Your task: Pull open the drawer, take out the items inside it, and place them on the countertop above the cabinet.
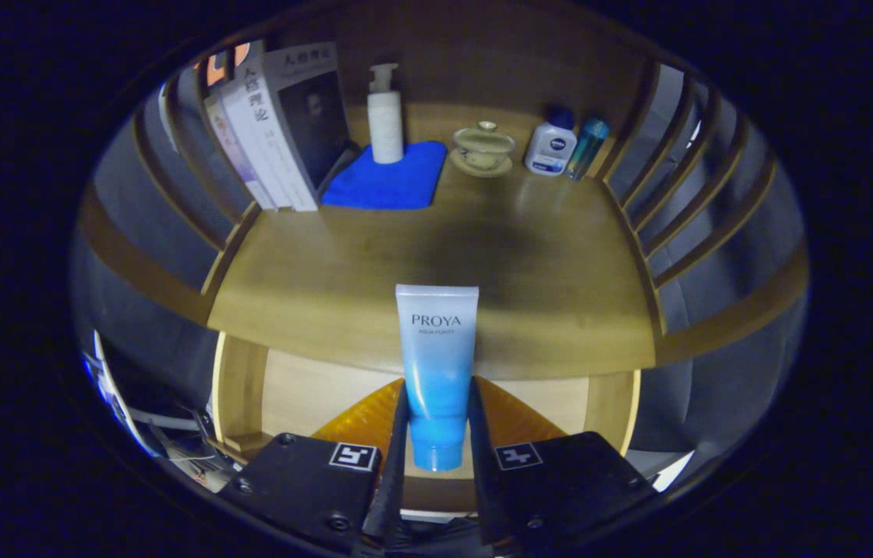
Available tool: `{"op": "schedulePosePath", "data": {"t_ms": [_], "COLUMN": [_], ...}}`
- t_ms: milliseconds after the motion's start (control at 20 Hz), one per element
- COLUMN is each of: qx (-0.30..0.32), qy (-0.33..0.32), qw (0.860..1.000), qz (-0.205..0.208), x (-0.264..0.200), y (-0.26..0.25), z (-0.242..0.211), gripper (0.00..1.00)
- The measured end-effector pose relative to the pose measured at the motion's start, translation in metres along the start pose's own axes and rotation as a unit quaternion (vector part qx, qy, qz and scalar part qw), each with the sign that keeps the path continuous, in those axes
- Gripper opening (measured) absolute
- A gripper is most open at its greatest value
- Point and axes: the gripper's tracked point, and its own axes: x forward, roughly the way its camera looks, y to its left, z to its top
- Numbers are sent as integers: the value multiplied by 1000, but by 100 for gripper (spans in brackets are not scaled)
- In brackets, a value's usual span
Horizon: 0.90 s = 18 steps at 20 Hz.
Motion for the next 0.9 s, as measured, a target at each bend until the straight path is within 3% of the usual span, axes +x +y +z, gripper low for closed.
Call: {"op": "schedulePosePath", "data": {"t_ms": [300, 850, 900], "qx": [16, 41, 42], "qy": [14, 27, 29], "qw": [1000, 999, 998], "qz": [-15, -24, -24], "x": [35, 70, 72], "y": [-9, -11, -12], "z": [34, 43, 41], "gripper": [42, 43, 47]}}
